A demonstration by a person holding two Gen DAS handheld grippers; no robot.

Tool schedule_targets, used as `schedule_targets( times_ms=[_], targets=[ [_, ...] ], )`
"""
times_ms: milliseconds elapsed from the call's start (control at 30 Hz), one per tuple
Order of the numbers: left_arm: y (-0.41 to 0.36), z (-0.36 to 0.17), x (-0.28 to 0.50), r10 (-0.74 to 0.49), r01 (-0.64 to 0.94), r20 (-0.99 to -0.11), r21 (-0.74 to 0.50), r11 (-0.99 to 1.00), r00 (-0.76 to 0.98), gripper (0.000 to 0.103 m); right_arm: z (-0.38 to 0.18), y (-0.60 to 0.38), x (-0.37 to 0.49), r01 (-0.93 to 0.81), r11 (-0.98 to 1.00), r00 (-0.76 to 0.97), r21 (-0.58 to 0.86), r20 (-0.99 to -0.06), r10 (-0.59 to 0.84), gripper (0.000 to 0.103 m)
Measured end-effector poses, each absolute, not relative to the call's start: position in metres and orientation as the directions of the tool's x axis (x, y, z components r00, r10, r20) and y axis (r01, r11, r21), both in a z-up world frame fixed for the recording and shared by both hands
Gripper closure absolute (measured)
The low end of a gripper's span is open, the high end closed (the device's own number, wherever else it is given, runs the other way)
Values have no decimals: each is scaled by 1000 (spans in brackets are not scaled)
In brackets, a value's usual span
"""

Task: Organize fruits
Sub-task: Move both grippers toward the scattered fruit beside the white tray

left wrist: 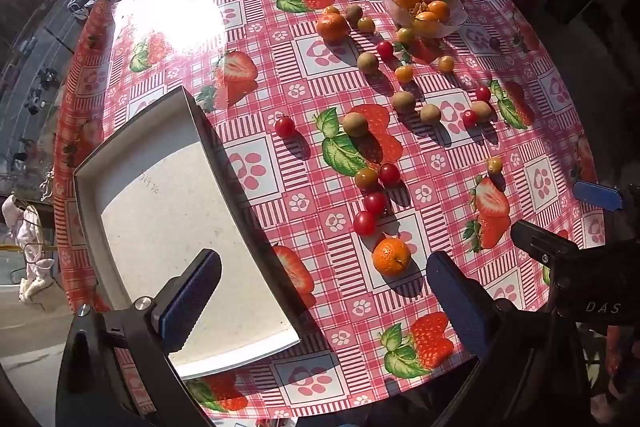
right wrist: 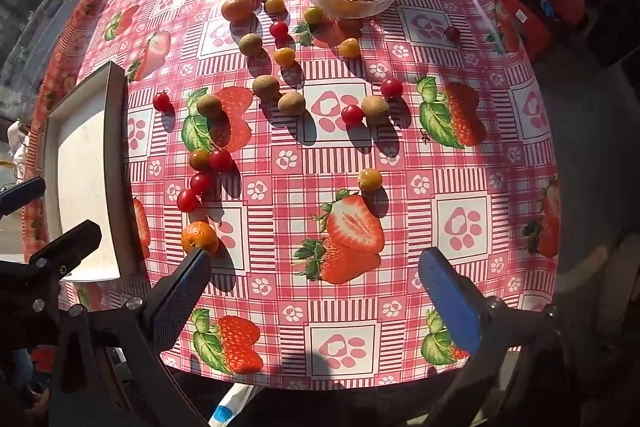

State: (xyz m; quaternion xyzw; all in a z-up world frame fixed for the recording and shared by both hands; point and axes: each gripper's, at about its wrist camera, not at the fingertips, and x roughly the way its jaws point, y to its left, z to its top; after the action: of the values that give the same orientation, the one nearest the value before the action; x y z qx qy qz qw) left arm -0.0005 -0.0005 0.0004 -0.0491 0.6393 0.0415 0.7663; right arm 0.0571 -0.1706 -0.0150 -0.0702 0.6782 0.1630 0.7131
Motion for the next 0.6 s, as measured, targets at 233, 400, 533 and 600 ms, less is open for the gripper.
schedule_targets(
  times_ms=[233, 400, 533, 600],
  targets=[
    [-3, -5, -1, 5, -118, -988, -14, 993, 156, 0, -14, -172, 55, -319, 940, 33, 117, -990, 134, 0],
    [-1, -2, 0, 2, -114, -989, -16, 993, 149, 0, -13, -172, 53, -315, 942, 33, 117, -990, 134, 0],
    [-4, 1, 0, 6, -105, -985, -12, 994, 171, 0, -13, -173, 52, -313, 943, 34, 111, -991, 128, 0],
    [-5, 1, -1, 15, -102, -984, -3, 995, 177, 0, -14, -174, 52, -312, 944, 33, 106, -992, 123, 0]
  ],
)
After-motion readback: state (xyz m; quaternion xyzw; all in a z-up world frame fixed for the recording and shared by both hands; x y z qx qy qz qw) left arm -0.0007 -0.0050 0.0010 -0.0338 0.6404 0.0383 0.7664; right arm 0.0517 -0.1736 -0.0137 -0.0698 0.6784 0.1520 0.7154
